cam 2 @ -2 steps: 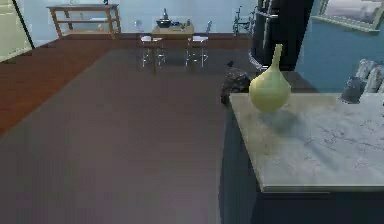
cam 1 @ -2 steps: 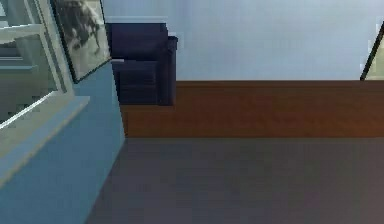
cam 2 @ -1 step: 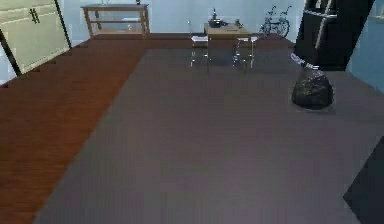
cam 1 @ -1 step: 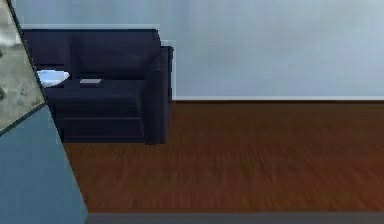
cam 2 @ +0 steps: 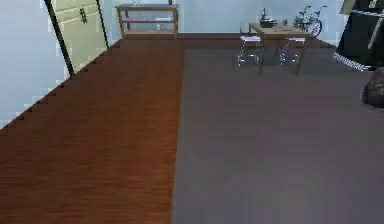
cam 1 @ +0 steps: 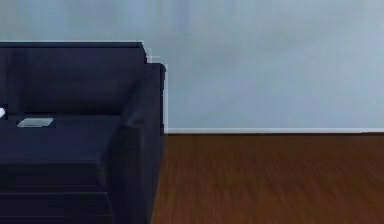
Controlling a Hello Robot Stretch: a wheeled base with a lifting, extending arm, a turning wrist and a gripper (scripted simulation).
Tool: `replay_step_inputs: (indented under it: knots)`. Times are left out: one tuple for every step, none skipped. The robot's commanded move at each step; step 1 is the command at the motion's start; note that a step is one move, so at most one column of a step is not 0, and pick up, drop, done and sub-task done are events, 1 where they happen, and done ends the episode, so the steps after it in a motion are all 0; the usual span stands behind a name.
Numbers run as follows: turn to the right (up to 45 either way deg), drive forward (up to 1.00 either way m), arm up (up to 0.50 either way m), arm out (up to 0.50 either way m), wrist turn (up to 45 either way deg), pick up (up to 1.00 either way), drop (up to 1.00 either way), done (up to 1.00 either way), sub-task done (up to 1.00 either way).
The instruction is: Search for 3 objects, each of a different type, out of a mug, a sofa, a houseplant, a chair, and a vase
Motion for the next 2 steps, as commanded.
replay_step_inputs:
  knots:
    - [-3.0, 0.00, 0.00, 0.00, 0.0, 0.00, 0.00, 0.00, 0.00]
    - [0.0, 0.30, 0.00, 0.00, 0.0, 0.00, 0.00, 0.00, 0.00]
